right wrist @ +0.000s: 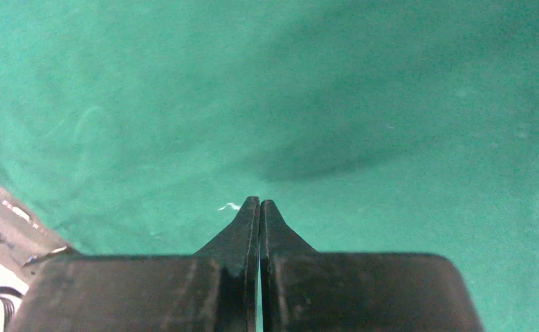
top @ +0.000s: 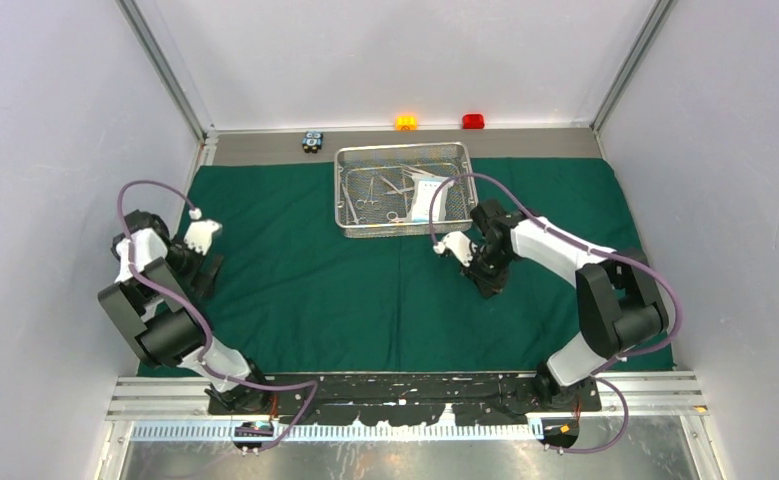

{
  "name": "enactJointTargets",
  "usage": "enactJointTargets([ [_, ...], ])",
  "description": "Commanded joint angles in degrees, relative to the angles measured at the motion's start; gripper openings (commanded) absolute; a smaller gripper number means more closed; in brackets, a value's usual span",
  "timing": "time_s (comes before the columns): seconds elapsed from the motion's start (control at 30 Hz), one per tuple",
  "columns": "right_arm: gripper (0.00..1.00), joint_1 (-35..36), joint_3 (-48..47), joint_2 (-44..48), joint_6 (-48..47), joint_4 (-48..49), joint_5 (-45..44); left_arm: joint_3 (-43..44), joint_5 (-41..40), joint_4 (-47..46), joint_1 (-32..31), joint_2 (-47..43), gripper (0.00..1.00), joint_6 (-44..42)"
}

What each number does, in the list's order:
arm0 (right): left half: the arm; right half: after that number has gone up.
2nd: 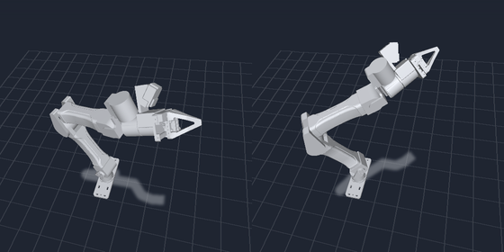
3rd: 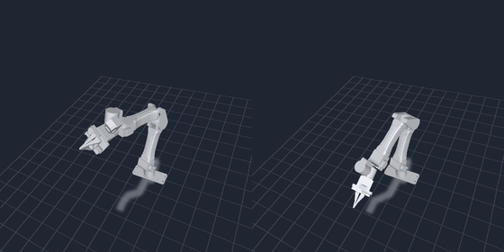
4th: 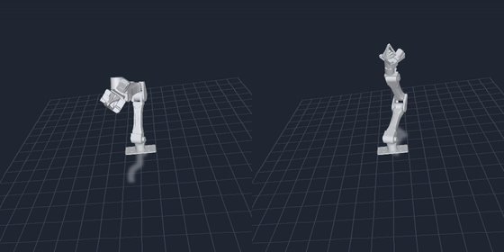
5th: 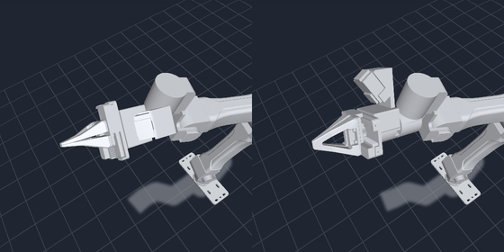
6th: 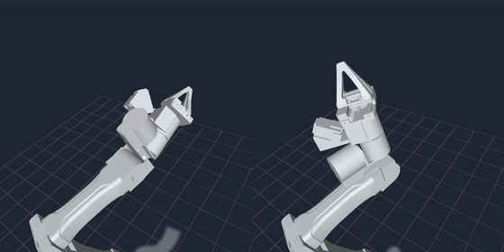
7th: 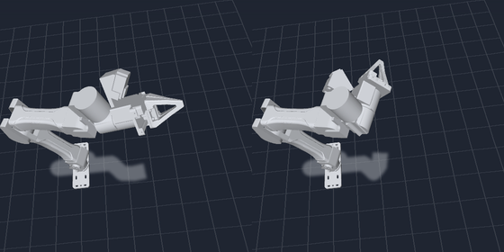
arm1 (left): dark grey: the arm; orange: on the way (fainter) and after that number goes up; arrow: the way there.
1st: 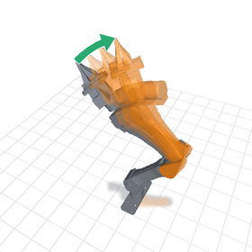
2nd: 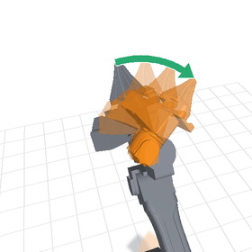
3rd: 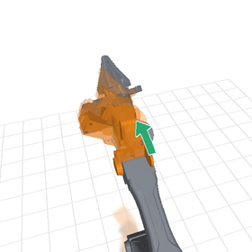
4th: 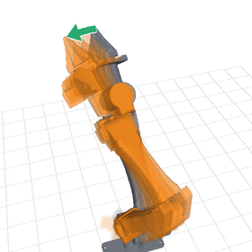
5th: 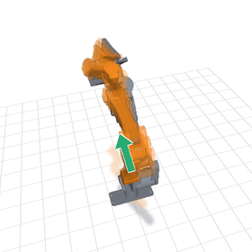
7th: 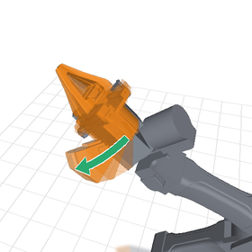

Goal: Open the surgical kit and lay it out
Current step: Smooth out the surgical kit at the center of the board.

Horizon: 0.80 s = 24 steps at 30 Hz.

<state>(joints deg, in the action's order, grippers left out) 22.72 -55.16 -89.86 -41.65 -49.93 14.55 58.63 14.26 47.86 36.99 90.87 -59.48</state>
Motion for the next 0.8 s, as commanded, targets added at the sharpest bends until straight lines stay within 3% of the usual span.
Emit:
enactJointTargets([
  [0.0, 0.02, -3.31, -3.4, -1.47, 5.77, 7.17, -4.95, 5.78, 8.6, 0.05, -5.18, -2.31, 0.8, 8.36],
  [0.2, 0.04, -13.31, -7.46, -3.3, 14.03, 13.51, -8.44, 15.97, 7.78, -8.19, -16.29, 6.4, 0.8, 26.67],
  [0.33, 0.04, -21.45, -10.28, -5.76, 16.38, 14.29, -9.18, 24.65, 4.3, -9.83, -21.52, 15.09, 0.8, 33.23],
  [0.57, 0.04, -33.27, -9.33, -8.24, 11.9, 13.03, -8.21, 36.77, -4.43, -7.48, -26.45, 28.68, 0.8, 34.83],
  [0.77, 0.04, -38.48, -5.26, -8.15, 5.27, 11.05, -8.25, 42.51, -9.24, -5.46, -26.62, 36.17, 0.8, 33.96],
])
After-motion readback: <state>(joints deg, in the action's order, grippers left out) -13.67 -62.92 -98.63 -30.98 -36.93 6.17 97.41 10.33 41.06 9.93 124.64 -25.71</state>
